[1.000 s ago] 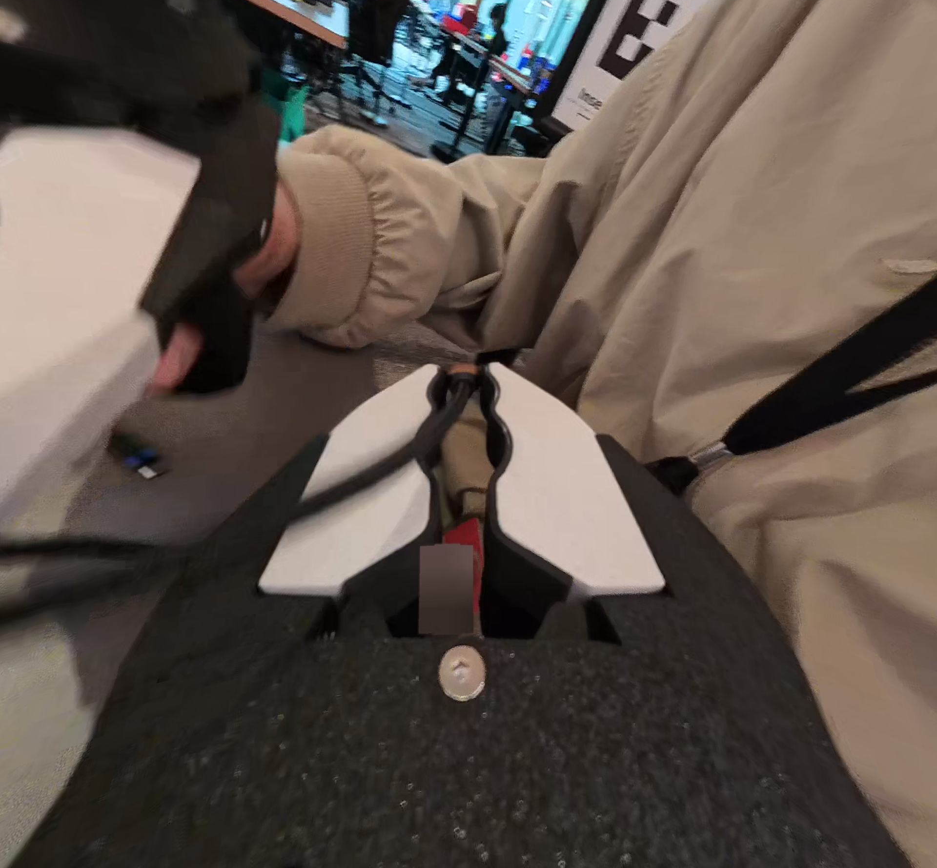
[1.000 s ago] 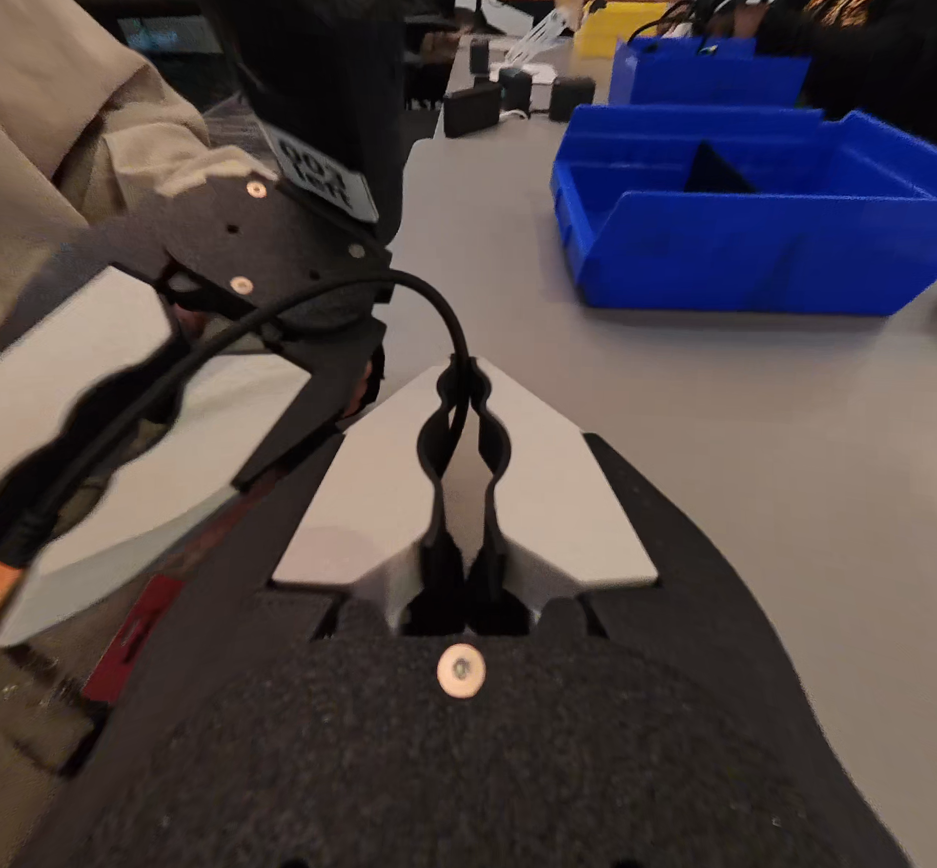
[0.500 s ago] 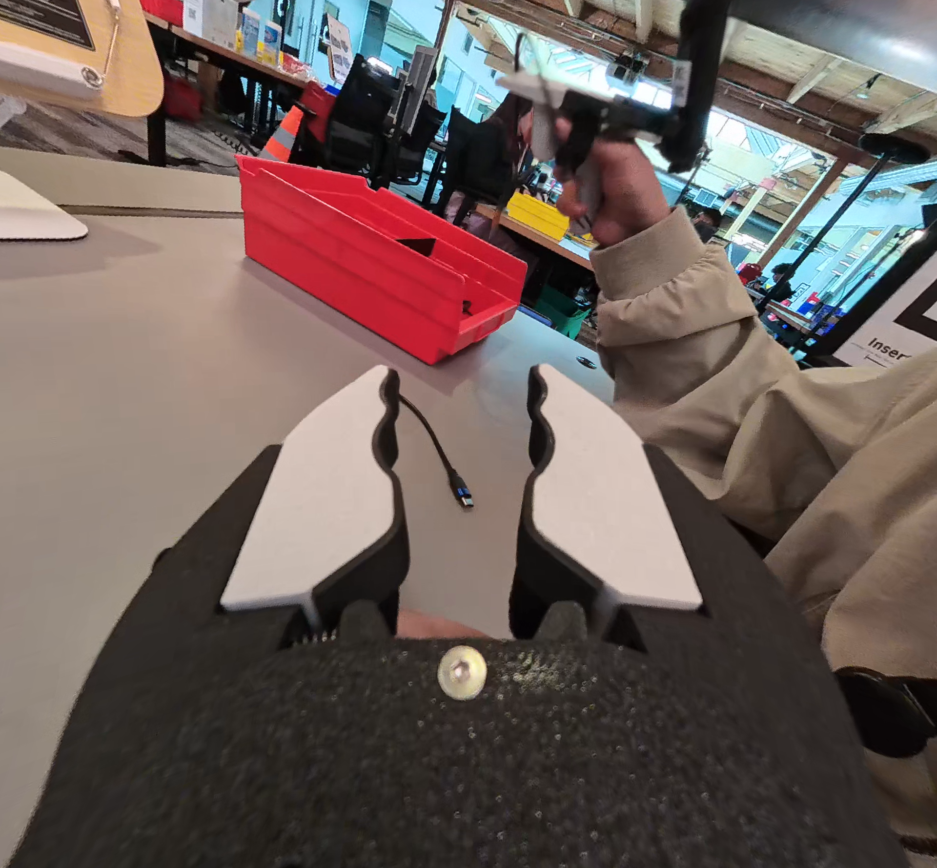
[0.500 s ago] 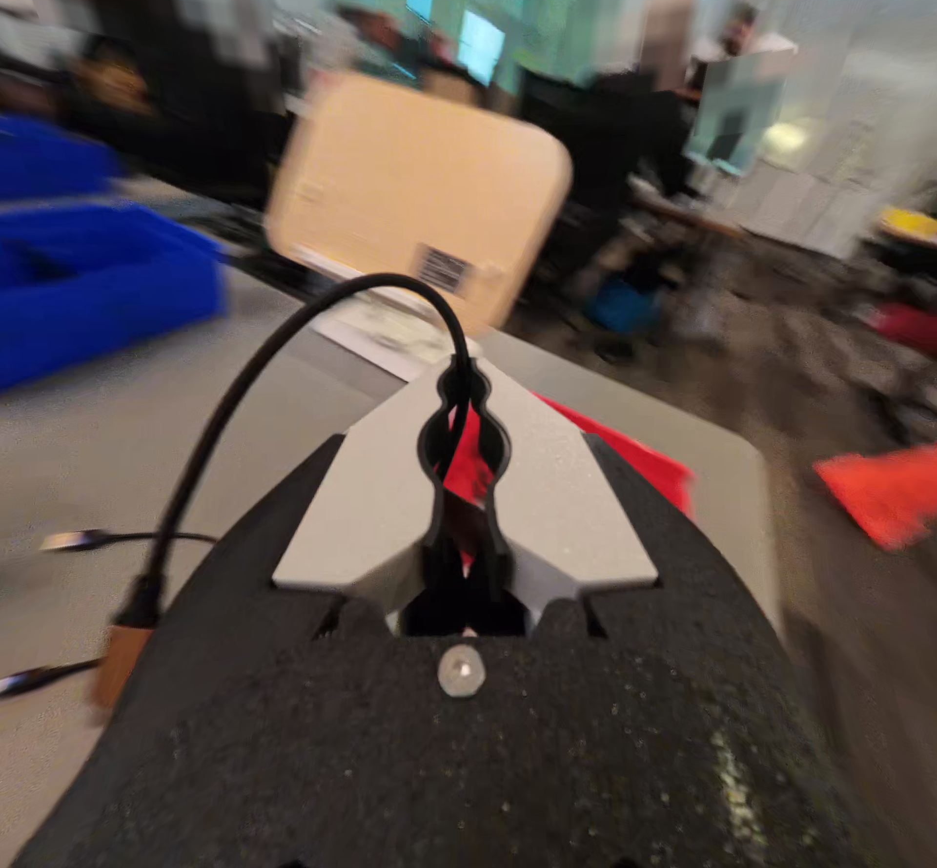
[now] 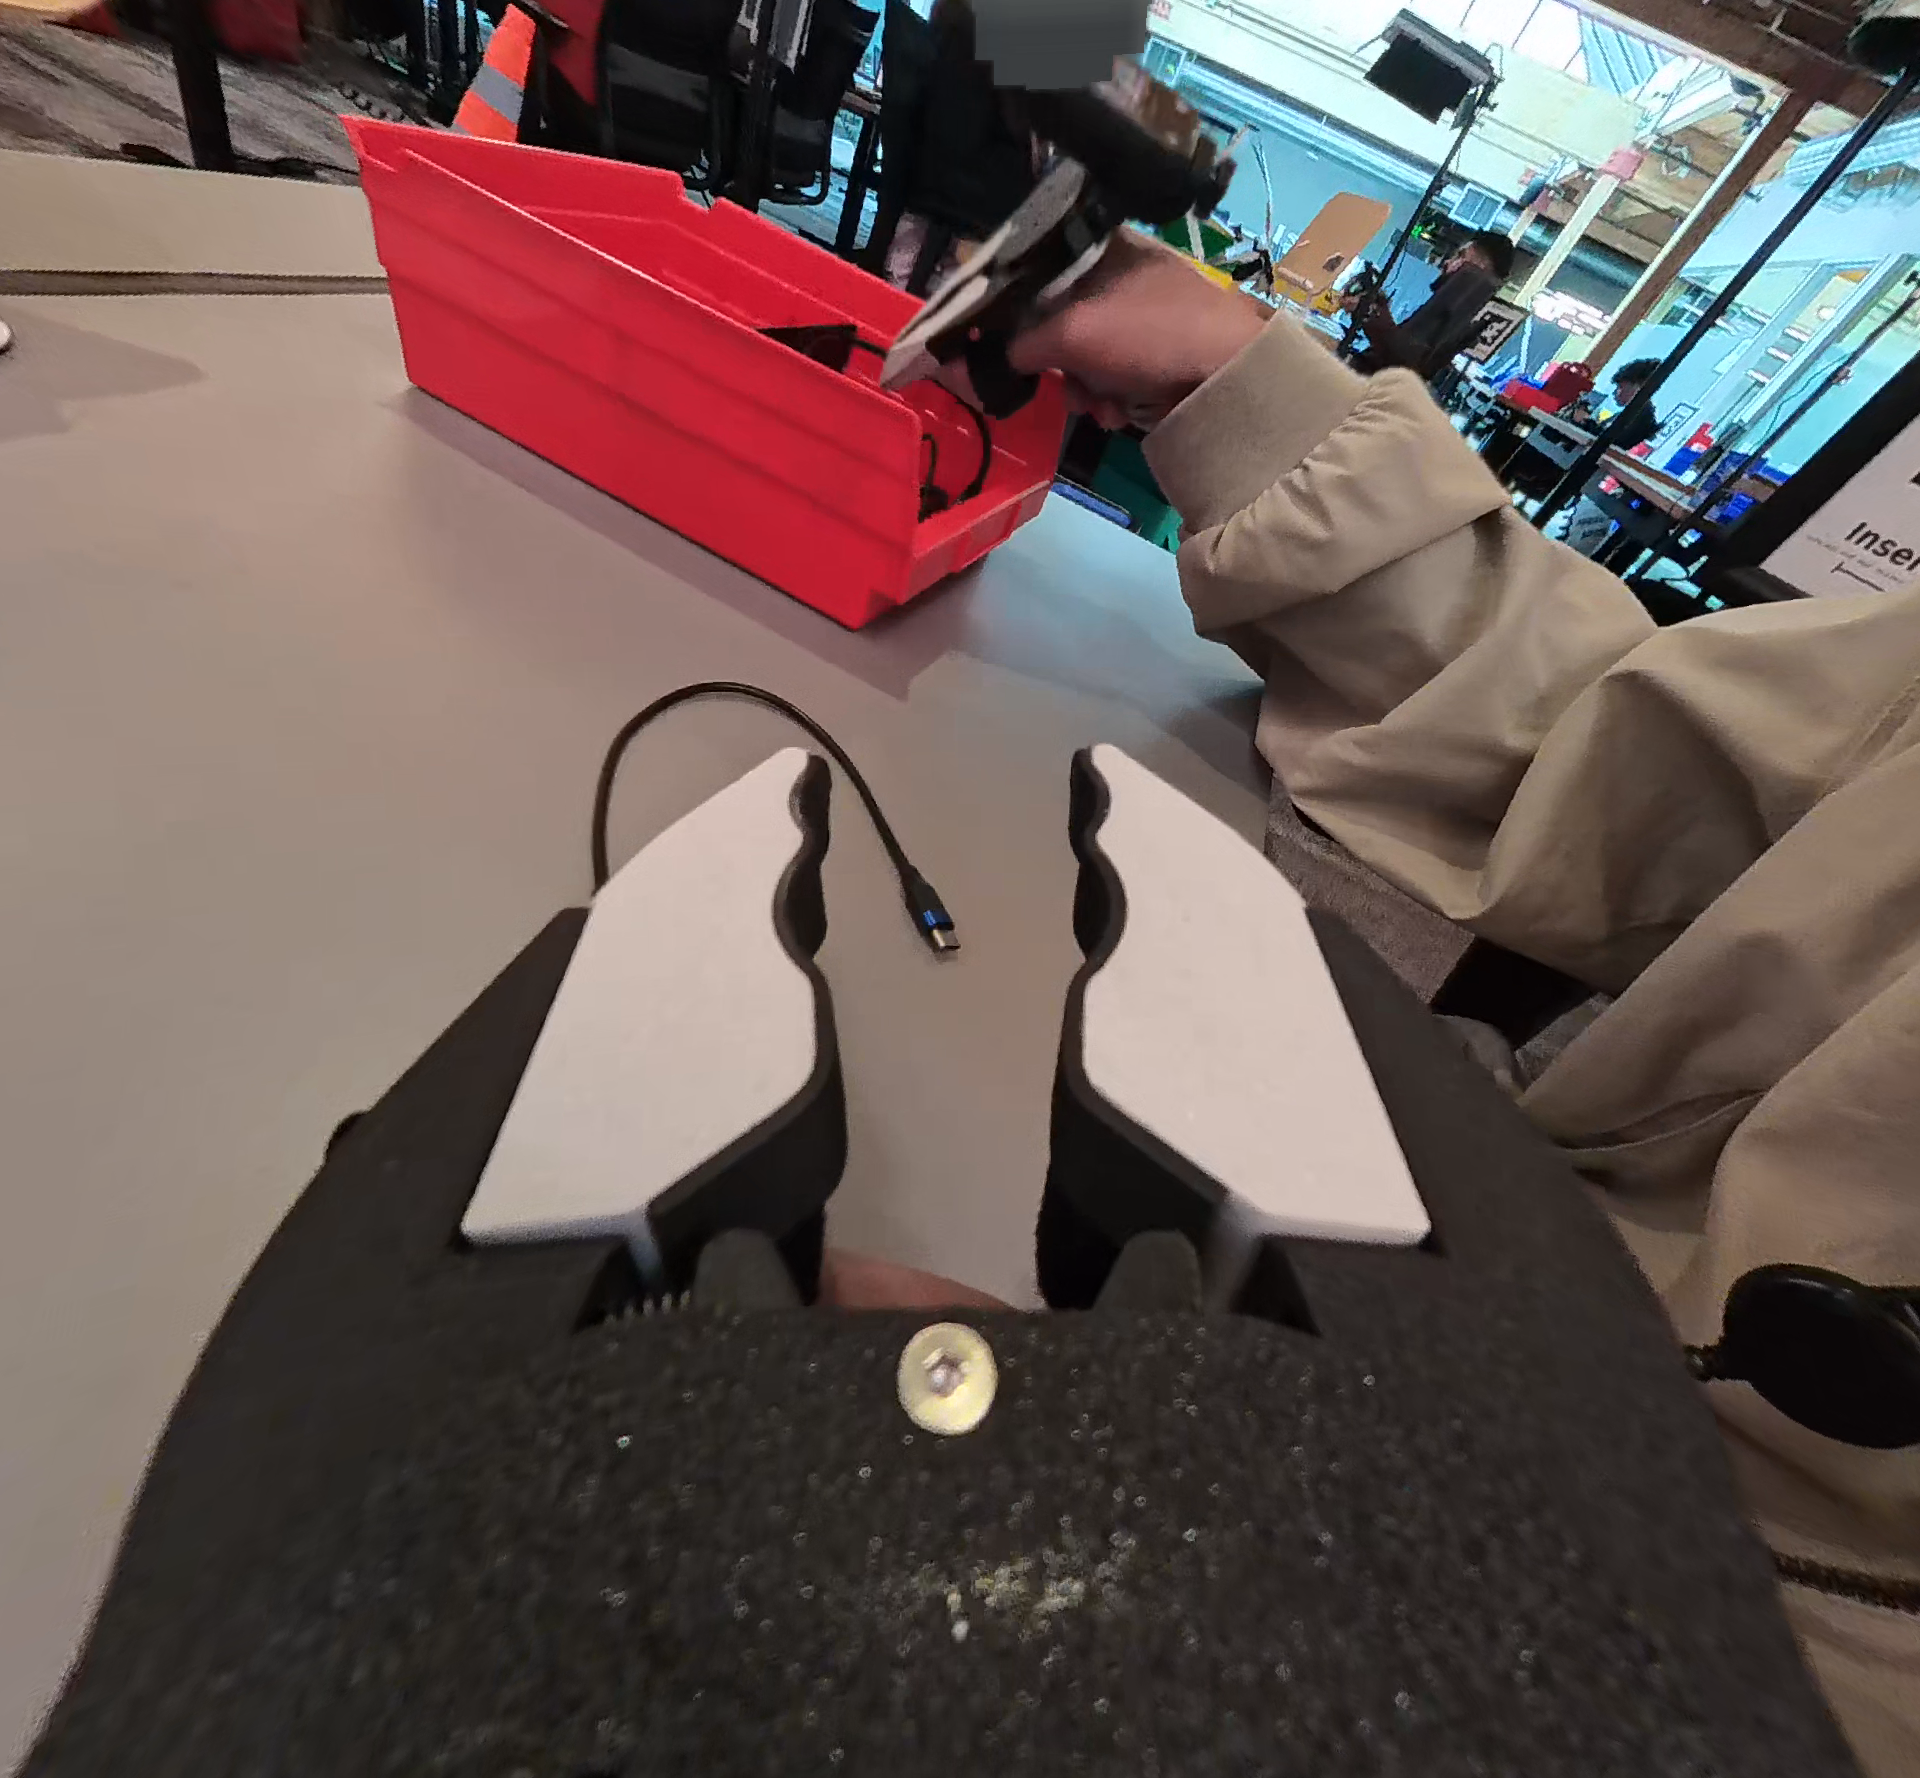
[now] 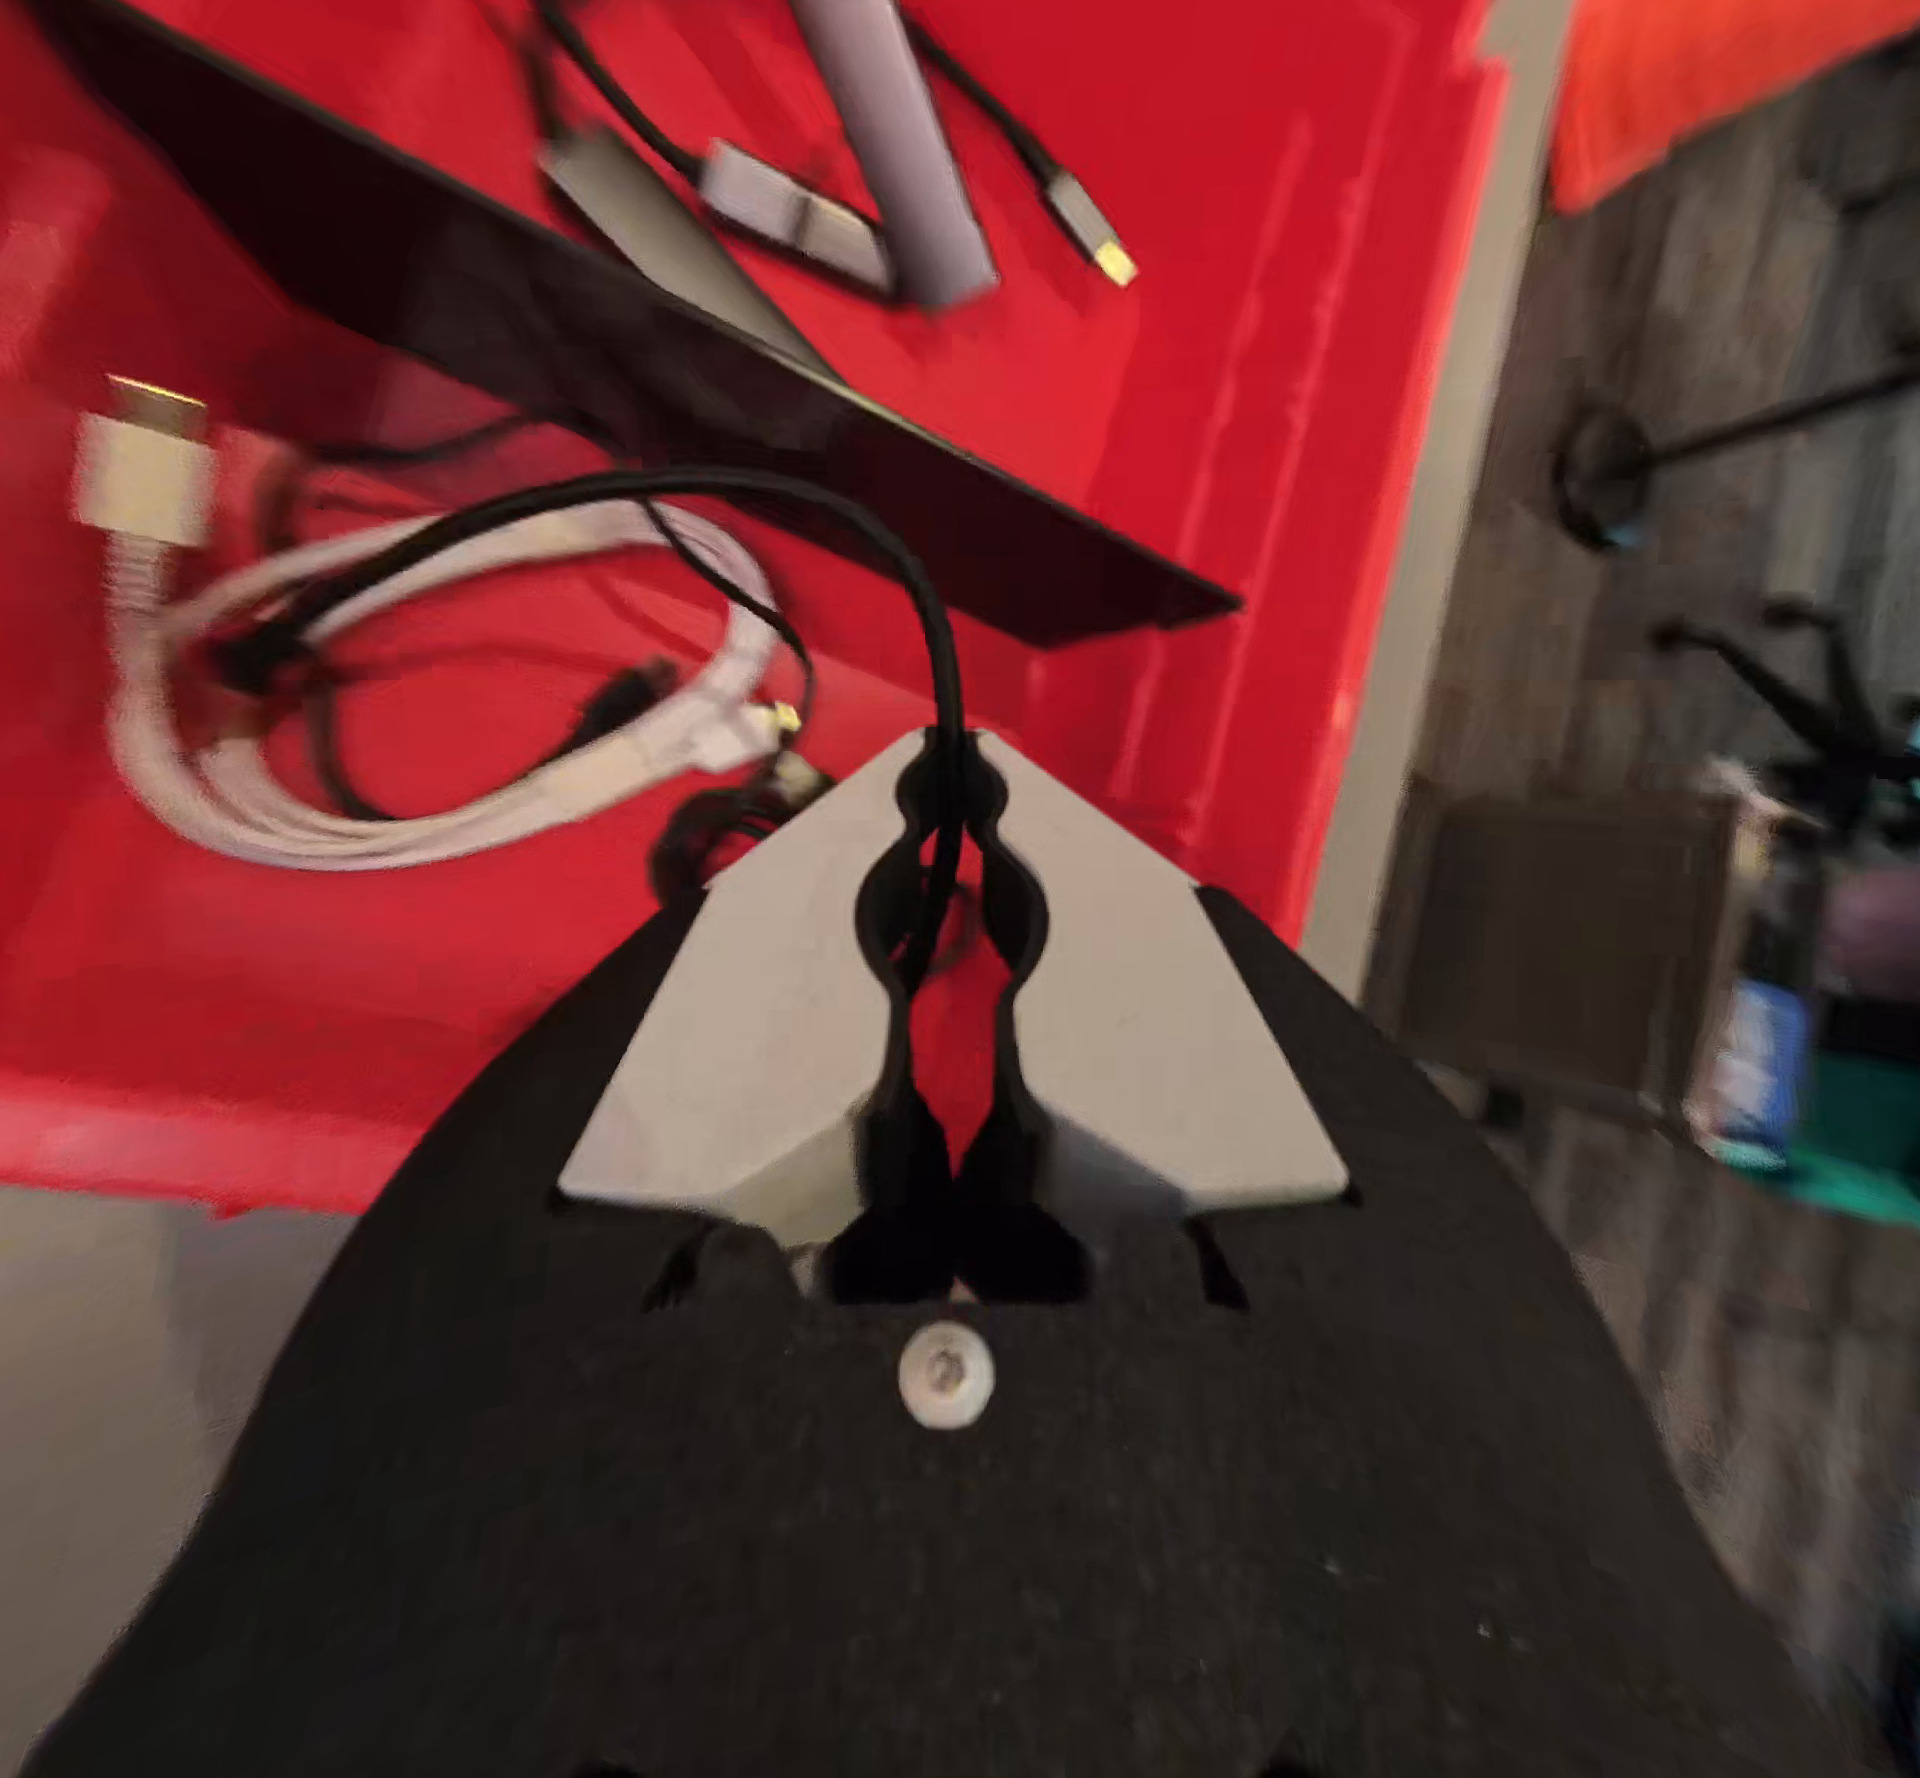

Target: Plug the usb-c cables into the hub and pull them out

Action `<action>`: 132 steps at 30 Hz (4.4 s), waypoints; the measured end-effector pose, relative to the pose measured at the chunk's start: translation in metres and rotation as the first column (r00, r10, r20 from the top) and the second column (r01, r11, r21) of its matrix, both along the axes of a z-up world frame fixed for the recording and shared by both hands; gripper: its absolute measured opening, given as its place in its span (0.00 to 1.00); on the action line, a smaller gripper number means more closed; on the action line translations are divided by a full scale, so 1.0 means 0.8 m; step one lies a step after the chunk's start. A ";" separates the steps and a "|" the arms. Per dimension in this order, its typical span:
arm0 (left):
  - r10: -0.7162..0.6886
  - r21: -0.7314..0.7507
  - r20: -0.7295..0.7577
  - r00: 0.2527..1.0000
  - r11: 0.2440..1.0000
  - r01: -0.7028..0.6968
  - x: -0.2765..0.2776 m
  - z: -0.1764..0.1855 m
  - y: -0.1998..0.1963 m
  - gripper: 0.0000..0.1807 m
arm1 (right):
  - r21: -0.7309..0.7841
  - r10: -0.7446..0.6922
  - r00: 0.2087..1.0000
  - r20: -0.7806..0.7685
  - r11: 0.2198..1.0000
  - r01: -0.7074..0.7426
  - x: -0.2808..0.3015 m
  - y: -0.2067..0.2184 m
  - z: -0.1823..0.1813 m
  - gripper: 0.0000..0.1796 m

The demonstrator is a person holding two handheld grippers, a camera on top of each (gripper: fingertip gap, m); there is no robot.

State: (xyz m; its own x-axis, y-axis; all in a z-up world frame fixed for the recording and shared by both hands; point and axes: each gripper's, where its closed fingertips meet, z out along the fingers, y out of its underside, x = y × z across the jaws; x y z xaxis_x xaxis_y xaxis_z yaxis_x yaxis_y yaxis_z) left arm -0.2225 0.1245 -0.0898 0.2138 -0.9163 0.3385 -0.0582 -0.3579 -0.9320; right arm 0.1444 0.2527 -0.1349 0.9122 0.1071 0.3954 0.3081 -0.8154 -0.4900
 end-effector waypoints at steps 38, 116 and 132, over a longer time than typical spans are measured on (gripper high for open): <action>0.071 0.025 -0.084 0.994 0.997 -0.069 -0.017 -0.014 0.017 0.24 | -0.054 0.380 0.835 -0.398 0.899 -0.435 -0.324 -0.029 -0.079 0.10; 0.789 0.165 -0.529 0.312 0.456 -0.874 -0.382 -0.094 0.097 0.15 | 0.658 0.140 0.938 -0.315 0.745 0.110 -0.078 -0.147 0.029 0.21; 0.797 0.231 -0.534 0.282 0.459 -0.858 -0.381 -0.091 0.099 0.15 | 0.646 0.145 0.945 -0.292 0.759 0.083 -0.083 -0.147 0.024 0.21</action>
State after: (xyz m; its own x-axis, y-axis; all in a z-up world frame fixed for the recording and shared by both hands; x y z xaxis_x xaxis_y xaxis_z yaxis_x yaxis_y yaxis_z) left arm -0.5275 0.2036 -0.1623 0.9918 -0.1169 -0.0509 -0.1095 -0.5769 -0.8094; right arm 0.0783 0.1350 -0.1157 0.9960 -0.0374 0.0817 0.0691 -0.2631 -0.9623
